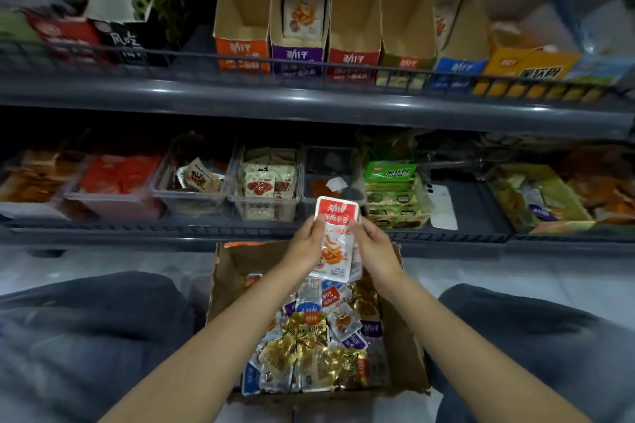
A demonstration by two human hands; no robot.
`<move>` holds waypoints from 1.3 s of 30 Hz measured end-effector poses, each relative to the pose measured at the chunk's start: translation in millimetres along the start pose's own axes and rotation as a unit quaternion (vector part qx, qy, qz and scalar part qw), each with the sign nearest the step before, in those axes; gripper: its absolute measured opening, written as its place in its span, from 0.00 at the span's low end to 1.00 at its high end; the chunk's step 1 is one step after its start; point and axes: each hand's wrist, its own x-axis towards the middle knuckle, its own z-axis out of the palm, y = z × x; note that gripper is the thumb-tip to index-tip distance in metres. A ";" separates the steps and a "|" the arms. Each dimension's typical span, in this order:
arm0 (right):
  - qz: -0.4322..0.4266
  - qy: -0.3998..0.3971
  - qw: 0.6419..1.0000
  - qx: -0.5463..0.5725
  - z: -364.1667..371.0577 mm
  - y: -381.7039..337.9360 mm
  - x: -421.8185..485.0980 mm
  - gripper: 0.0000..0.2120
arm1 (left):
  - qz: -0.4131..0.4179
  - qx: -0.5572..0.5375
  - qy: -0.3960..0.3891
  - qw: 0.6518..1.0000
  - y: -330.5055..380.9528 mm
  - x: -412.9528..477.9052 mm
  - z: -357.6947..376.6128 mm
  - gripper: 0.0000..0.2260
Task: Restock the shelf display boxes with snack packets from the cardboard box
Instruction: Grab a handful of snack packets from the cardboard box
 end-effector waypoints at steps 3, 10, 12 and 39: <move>0.053 -0.032 0.998 0.005 6.6 -5.7 -4.7 0.18 | -0.002 0.023 -0.021 1.000 4.5 -3.9 7.1 0.17; 0.018 -0.025 0.998 0.057 4.8 -5.5 0.0 0.13 | -0.011 -0.042 -0.011 0.999 11.1 -4.2 4.5 0.11; -0.011 -0.014 0.998 0.063 3.3 -4.6 1.1 0.11 | -0.016 -0.054 -0.005 0.998 13.5 -4.0 2.2 0.10; -0.059 -0.064 0.996 0.034 -27.0 -134.4 4.8 0.14 | 0.053 -0.047 -0.132 0.989 108.1 -21.5 -25.5 0.06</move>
